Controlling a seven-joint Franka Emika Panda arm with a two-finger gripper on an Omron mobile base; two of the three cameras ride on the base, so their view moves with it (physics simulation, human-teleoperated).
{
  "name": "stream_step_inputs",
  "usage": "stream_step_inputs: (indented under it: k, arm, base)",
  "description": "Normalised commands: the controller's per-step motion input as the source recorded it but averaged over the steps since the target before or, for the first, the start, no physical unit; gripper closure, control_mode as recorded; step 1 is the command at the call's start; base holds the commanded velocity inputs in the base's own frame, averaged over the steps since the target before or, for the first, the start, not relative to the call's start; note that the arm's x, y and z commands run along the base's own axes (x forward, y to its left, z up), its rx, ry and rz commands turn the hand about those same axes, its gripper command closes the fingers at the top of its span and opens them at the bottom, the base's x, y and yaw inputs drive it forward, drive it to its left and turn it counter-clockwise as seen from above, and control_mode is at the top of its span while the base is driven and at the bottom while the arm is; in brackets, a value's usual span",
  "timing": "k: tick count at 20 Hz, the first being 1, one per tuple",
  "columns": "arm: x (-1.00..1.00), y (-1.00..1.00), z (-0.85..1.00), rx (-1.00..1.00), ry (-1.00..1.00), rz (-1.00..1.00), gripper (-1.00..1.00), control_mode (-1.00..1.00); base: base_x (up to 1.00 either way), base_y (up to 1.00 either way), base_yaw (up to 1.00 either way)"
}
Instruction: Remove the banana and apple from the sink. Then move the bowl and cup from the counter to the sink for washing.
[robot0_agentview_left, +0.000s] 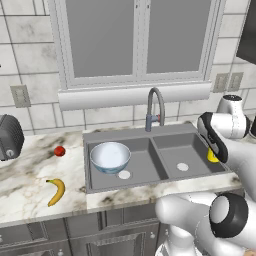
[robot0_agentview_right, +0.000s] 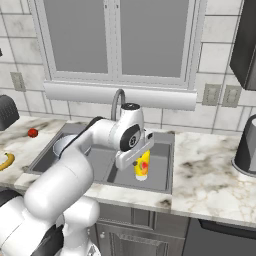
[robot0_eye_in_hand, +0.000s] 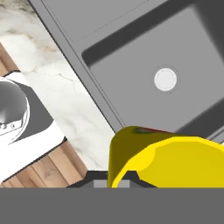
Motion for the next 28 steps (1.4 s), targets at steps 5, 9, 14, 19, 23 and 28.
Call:
stream_step_inputs:
  k: [5, 9, 14, 19, 23, 28]
  arm:
    - [-0.10, 0.34, 0.02, 0.02, 0.00, 0.02, 1.00, -1.00]
    - [-0.06, 0.36, 0.01, 0.03, 0.00, 0.00, 1.00, -1.00]
    - [-0.03, 0.38, 0.01, 0.03, 0.00, 0.00, 1.00, -1.00]
    - [-0.01, 0.39, 0.00, 0.01, 0.00, 0.00, 1.00, -1.00]
    - [0.00, 0.40, 0.00, 0.00, 0.00, 0.00, 1.00, -1.00]
    - [0.00, 0.40, 0.00, 0.00, 0.00, 0.00, 1.00, -1.00]
  base:
    - [0.00, 0.00, 0.00]
    - [0.00, 0.00, 0.00]
    - [0.00, 0.00, 0.00]
    - [0.00, 0.00, 0.00]
    - [0.00, 0.00, 0.00]
    - [0.00, 0.00, 0.00]
